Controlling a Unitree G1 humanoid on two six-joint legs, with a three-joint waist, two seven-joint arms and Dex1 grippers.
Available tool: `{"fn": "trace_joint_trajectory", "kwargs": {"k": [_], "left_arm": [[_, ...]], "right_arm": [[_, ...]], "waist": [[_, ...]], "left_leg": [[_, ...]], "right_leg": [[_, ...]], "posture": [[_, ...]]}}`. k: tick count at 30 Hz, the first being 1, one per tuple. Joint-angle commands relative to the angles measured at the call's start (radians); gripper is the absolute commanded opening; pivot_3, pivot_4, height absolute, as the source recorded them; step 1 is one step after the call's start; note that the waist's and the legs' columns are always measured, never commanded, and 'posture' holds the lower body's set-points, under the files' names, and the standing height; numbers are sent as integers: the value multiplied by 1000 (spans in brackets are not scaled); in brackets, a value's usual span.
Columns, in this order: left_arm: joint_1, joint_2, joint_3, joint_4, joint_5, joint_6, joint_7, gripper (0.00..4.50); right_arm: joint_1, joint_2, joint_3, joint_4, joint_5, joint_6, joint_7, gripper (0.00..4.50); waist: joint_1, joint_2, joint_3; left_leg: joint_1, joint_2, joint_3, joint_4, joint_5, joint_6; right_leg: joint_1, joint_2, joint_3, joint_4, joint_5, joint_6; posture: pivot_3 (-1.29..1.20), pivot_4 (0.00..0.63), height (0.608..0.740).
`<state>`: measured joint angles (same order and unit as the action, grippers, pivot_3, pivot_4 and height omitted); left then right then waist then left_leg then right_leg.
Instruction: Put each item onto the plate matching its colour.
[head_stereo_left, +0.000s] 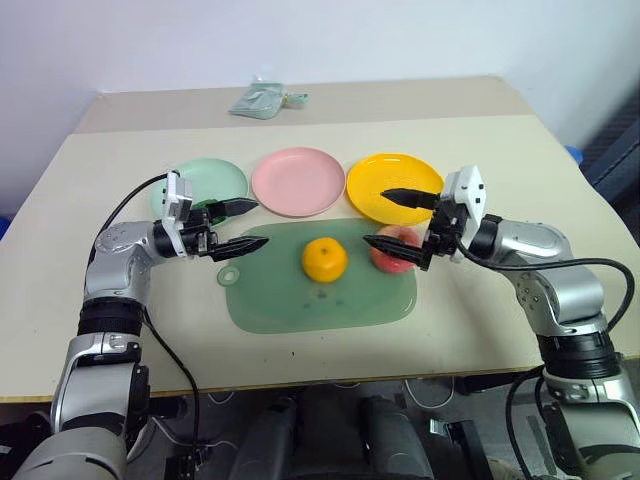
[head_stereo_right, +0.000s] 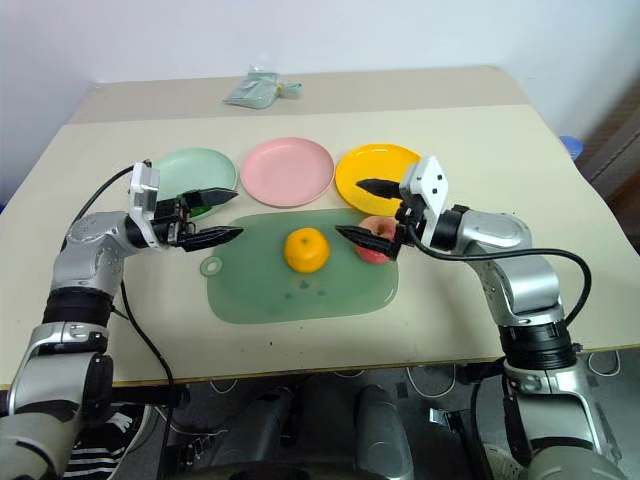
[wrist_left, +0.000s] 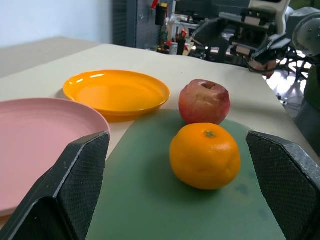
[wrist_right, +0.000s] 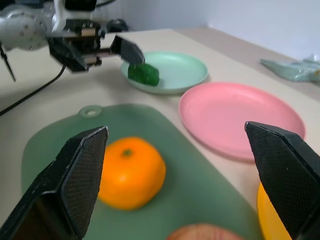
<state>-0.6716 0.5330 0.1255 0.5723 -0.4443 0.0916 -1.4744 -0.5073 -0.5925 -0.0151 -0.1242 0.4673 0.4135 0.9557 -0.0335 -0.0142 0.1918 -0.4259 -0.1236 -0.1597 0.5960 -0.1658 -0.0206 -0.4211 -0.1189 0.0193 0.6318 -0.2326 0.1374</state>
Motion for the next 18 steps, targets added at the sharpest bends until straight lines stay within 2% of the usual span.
{"fn": "trace_joint_trajectory", "kwargs": {"k": [1,5,13,18], "left_arm": [[1,-27,-42,-69,9,-12,-9,4457],[0,-53,-55,-95,6,-1,14,4457],[-35,-27,-42,-115,-4,46,29,4457],[-43,27,6,-100,-42,78,8,4457]], "right_arm": [[-14,-13,-38,-12,18,-15,8,4500],[-9,-22,-36,-33,30,-5,16,4500],[-34,-3,-18,-49,40,9,-13,4500],[-106,87,137,-60,-21,120,-87,4500]], "waist": [[6,0,0],[17,0,0],[17,0,0],[3,0,0]], "left_leg": [[0,0,0,0,0,0],[0,0,1,0,0,0],[0,0,1,0,0,0],[0,1,1,0,0,0]], "right_leg": [[0,0,0,0,0,0],[0,0,1,0,0,0],[0,0,1,0,0,0],[-2,0,1,0,0,0]], "posture": [[0,150,740],[0,150,740],[0,150,740],[0,150,740]]}}
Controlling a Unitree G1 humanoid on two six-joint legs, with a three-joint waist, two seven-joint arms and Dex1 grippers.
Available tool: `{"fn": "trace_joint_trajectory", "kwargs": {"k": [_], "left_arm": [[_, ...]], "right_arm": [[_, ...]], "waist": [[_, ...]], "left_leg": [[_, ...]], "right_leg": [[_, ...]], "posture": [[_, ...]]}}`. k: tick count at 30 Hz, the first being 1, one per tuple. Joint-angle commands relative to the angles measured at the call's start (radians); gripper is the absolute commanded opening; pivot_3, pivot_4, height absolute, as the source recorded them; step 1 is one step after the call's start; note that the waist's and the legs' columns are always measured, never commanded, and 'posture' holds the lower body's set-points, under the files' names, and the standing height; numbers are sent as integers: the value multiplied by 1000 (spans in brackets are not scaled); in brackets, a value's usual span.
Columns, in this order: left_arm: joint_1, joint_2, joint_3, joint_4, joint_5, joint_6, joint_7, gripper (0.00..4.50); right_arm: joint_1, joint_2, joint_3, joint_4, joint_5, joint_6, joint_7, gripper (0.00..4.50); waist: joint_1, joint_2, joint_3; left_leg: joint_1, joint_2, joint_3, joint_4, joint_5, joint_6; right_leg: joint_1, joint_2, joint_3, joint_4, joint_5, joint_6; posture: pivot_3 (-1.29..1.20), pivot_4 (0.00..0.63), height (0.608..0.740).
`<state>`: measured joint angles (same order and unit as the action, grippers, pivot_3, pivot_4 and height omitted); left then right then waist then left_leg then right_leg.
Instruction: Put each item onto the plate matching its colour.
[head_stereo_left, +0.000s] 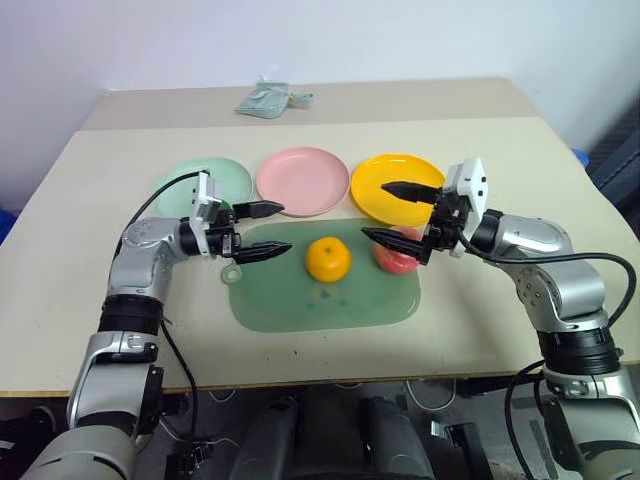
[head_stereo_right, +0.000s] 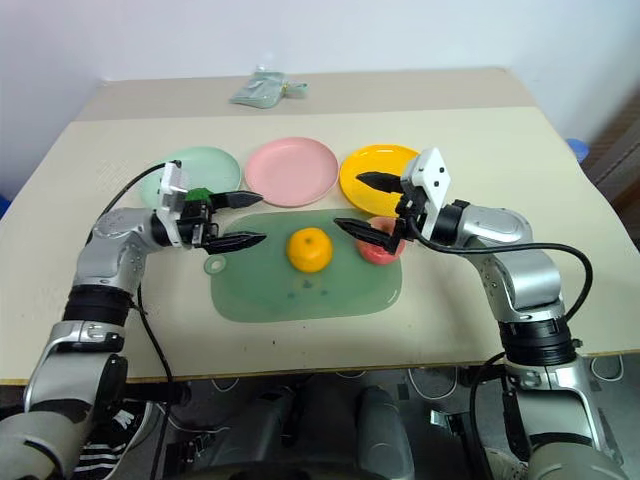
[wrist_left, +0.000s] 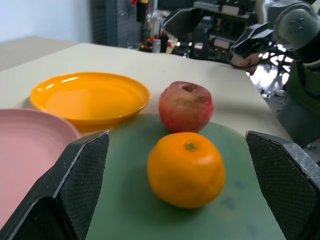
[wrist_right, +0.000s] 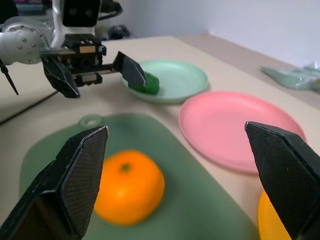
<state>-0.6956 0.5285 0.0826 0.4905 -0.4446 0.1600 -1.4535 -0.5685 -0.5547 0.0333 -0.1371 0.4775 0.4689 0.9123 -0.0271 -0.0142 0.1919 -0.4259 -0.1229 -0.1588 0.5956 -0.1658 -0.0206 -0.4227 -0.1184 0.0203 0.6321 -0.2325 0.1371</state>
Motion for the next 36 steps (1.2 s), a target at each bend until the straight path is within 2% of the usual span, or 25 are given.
{"fn": "trace_joint_trajectory", "kwargs": {"k": [1,5,10,16,24,31,35,36], "left_arm": [[-14,40,54,-20,-44,11,-19,4457],[23,79,59,-38,-46,9,-38,4457],[96,116,63,-114,-71,34,-66,4457],[146,185,68,-139,-71,39,-116,4457],[141,171,52,-134,-57,12,-116,4457],[142,153,50,-137,-56,7,-111,4457],[145,150,51,-141,-55,3,-111,4500],[145,151,52,-141,-56,5,-110,4500]], "right_arm": [[-52,65,124,-53,-52,73,-56,4500],[-89,114,207,-54,-111,130,-103,4500],[-161,91,266,15,-148,277,-92,4500],[-213,66,294,62,-186,316,-54,4500],[-219,71,311,80,-180,369,-7,4500],[-222,84,371,148,-258,325,-13,4500],[-214,83,387,143,-272,315,1,3394],[-219,87,369,137,-260,320,4,3259]], "waist": [[-6,0,0],[-9,0,0],[-10,0,0],[-12,0,0],[-14,0,0],[-16,0,0],[-16,0,0],[-16,0,0]], "left_leg": [[0,0,0,0,0,0],[0,-1,0,-1,0,0],[0,-1,-1,0,0,0],[0,0,0,-2,0,0],[0,0,0,-2,0,0],[0,0,0,-2,0,0],[0,0,0,-2,0,0],[0,0,0,-2,0,0]], "right_leg": [[0,0,0,0,0,0],[0,0,0,0,0,0],[0,0,0,0,0,0],[-1,0,0,0,0,0],[-1,0,0,0,0,0],[-2,0,0,0,0,0],[-2,0,0,0,0,0],[-2,0,0,0,0,0]], "posture": [[0,150,740],[0,150,740],[0,150,740],[0,150,740],[0,150,740],[0,150,740],[0,150,740],[0,150,740]]}}
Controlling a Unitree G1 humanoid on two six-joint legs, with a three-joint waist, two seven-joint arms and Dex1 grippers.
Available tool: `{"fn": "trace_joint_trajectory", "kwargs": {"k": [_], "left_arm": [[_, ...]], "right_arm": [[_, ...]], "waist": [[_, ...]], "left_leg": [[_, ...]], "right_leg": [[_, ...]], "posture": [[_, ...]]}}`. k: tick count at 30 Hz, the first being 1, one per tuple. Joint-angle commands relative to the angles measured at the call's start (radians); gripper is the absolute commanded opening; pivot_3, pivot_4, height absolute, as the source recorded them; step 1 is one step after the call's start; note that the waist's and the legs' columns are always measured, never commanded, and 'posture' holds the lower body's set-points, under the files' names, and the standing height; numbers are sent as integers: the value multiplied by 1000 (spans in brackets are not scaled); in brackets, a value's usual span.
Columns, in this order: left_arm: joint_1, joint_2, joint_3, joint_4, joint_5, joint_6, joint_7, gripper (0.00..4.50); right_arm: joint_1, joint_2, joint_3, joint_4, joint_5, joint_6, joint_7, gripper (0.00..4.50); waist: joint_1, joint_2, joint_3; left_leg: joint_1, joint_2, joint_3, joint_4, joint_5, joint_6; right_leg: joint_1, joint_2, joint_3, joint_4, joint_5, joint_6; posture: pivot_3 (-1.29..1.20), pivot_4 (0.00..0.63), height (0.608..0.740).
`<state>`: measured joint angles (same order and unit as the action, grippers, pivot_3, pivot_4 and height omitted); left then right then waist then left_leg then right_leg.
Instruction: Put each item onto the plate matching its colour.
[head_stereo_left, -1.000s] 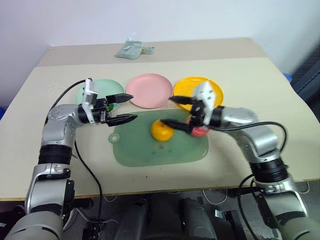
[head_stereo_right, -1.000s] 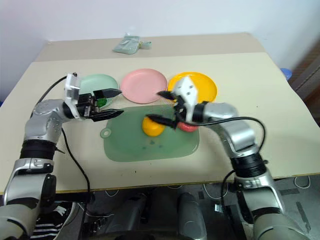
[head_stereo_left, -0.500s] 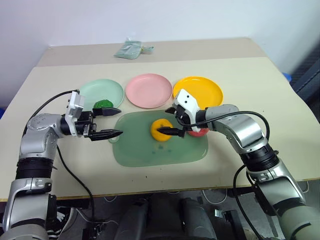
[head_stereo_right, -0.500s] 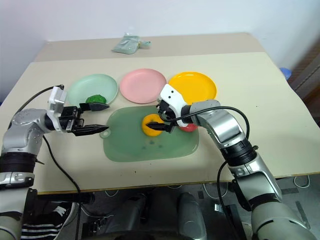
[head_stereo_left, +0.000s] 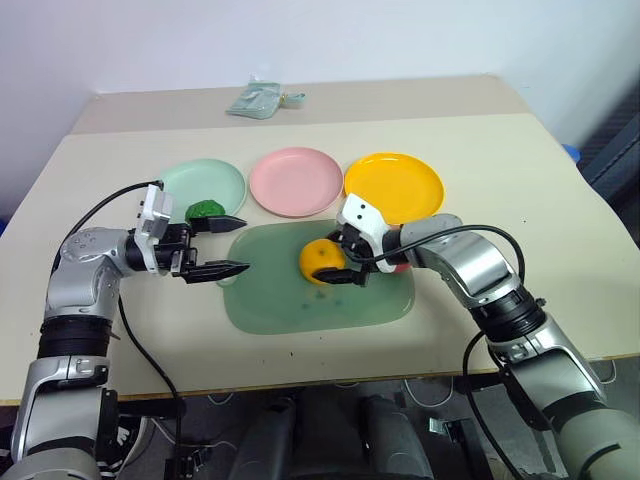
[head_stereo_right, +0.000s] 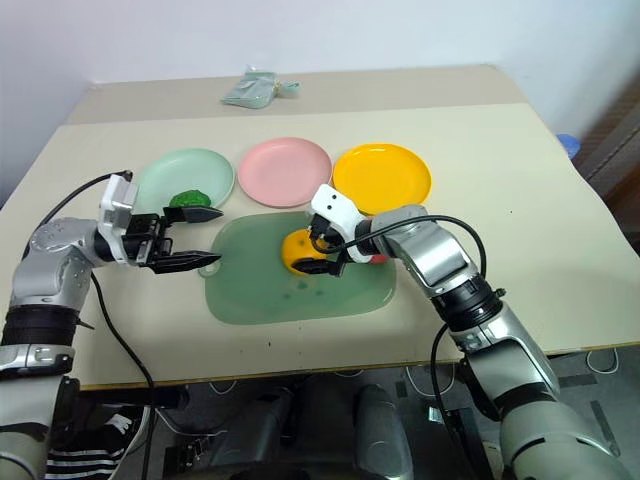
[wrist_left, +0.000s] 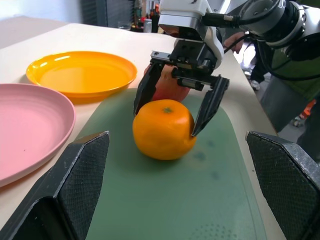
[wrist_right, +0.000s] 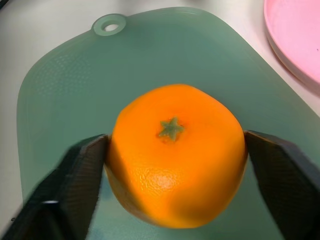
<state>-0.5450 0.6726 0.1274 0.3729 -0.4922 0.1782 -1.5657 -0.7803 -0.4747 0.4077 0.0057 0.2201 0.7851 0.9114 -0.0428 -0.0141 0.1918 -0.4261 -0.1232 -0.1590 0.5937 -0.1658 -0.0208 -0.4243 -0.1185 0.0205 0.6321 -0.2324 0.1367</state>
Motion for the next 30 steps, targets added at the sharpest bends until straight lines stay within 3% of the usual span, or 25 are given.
{"fn": "trace_joint_trajectory", "kwargs": {"k": [1,4,7,13,20,22,23,27,30], "left_arm": [[-5,8,9,-21,-8,-14,2,4500],[-6,6,14,-17,-11,-15,7,4500],[-18,-8,18,-12,-11,-31,24,4500],[-42,-43,3,33,42,-146,68,4500],[-57,-62,-3,56,46,-170,64,4500],[-60,-63,-3,61,46,-174,62,4500],[-62,-63,-5,62,46,-175,63,4500],[-68,-58,-9,62,37,-164,59,4500],[-68,-51,-9,50,25,-142,51,4500]], "right_arm": [[-25,28,-64,-13,42,26,0,3160],[-76,74,-220,-7,144,61,-22,3160],[-137,95,-306,129,92,-30,-147,3160],[-238,45,-337,468,-100,-311,-363,3160],[-235,26,-323,700,-176,-392,-364,3160],[-222,37,-326,690,-168,-397,-334,4175],[-216,41,-327,672,-168,-399,-331,4459],[-230,53,-395,624,-120,-391,-347,4459],[-181,39,-504,453,36,-319,-254,4459]], "waist": [[0,0,0],[0,0,0],[0,0,0],[10,0,0],[-8,1,0],[-14,1,0],[-17,1,0],[-24,1,0],[-20,1,0]], "left_leg": [[0,0,0,0,0,0],[0,0,0,0,0,0],[0,0,0,0,0,0],[0,-1,0,-1,0,0],[0,0,2,-2,0,0],[0,0,2,-3,0,0],[0,0,2,-3,0,0],[0,0,2,-3,0,0],[0,0,2,-2,0,0]], "right_leg": [[0,0,0,0,0,0],[0,0,0,0,0,0],[0,0,0,0,0,0],[0,0,0,0,0,-1],[-2,0,1,0,1,-1],[-2,1,2,1,1,-1],[-2,1,2,1,1,-1],[-2,1,2,1,1,-1],[-2,0,2,1,1,-1]], "posture": [[0,150,740],[0,150,740],[0,150,740],[0,150,740],[0,150,740],[0,150,740],[0,150,740],[0,150,740],[0,150,740]]}}
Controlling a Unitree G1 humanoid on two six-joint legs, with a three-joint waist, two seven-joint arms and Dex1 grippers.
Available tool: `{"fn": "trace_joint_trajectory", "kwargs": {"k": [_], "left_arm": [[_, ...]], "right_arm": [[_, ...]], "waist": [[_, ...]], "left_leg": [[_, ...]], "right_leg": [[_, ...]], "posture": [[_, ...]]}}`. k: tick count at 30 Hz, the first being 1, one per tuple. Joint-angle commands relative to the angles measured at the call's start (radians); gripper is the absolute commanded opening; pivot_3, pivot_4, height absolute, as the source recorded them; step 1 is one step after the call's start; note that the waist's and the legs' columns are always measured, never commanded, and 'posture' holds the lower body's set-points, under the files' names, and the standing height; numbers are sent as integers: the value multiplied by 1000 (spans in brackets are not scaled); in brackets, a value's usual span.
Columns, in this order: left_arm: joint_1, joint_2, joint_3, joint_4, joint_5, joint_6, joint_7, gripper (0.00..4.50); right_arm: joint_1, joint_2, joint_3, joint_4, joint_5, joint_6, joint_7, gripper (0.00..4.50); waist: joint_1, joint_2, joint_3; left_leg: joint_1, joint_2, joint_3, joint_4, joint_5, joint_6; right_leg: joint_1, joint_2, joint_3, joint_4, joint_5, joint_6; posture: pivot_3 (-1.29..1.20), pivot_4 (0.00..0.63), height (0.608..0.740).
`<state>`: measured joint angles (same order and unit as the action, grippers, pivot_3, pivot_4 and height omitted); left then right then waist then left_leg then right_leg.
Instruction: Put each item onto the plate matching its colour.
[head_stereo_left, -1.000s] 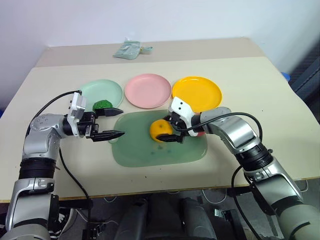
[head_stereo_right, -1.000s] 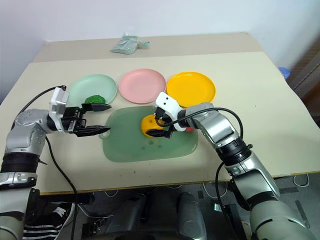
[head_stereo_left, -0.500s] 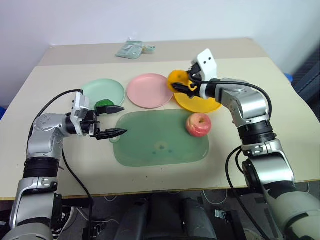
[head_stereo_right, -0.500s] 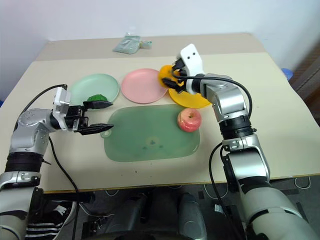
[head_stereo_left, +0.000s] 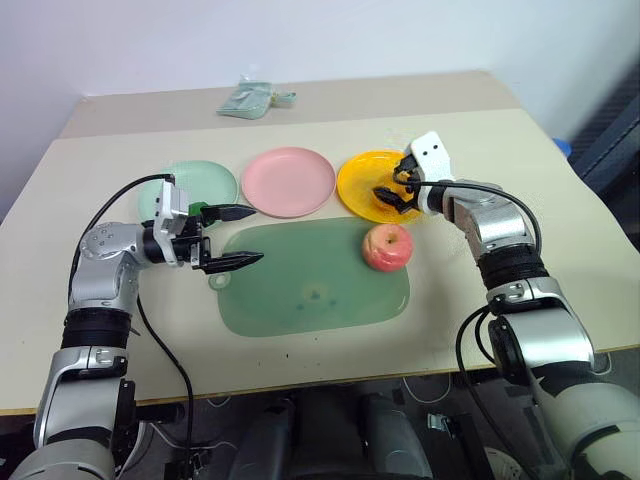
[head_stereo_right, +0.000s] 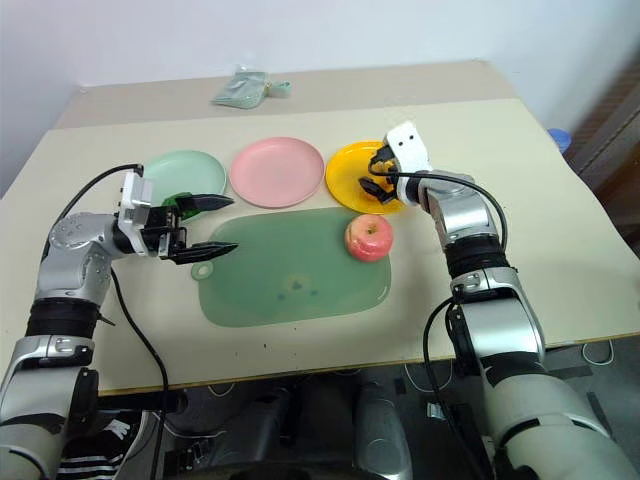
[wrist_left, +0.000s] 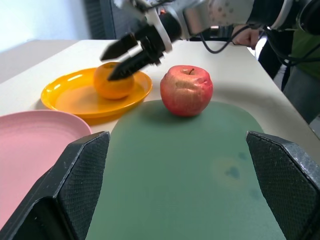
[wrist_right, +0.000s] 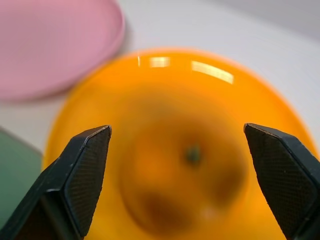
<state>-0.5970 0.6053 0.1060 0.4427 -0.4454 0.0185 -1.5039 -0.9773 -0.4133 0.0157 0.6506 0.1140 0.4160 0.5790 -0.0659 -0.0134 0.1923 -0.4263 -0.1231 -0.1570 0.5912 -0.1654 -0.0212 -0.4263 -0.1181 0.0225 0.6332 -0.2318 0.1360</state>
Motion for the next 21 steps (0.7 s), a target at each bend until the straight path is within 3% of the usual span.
{"fn": "trace_joint_trajectory", "kwargs": {"k": [1,6,10,16,21], "left_arm": [[-16,17,13,-25,-27,26,-14,4500],[-4,13,11,-51,-42,56,-22,4500],[-8,8,5,-52,-40,65,-25,4500],[-30,9,-3,-24,-25,50,-30,4500],[-34,10,-5,-24,-25,51,-30,4500]], "right_arm": [[47,-33,-126,-267,183,90,116,4459],[297,-181,-65,-687,326,241,356,4459],[396,-264,-32,-850,373,332,406,4459],[443,-324,110,-800,185,234,361,4459],[442,-327,144,-717,104,164,347,4459]], "waist": [[6,0,0],[28,0,0],[22,0,0],[25,0,0],[32,-1,-1]], "left_leg": [[0,0,-1,0,0,0],[0,0,-1,1,0,1],[0,0,0,3,0,1],[0,1,1,3,-1,1],[0,0,2,4,-1,1]], "right_leg": [[0,0,0,0,0,0],[2,0,0,-1,0,0],[2,0,0,-1,0,0],[2,0,0,-1,0,0],[2,-1,0,-2,0,0]], "posture": [[0,150,740],[0,150,740],[0,150,740],[0,150,740],[0,150,740]]}}
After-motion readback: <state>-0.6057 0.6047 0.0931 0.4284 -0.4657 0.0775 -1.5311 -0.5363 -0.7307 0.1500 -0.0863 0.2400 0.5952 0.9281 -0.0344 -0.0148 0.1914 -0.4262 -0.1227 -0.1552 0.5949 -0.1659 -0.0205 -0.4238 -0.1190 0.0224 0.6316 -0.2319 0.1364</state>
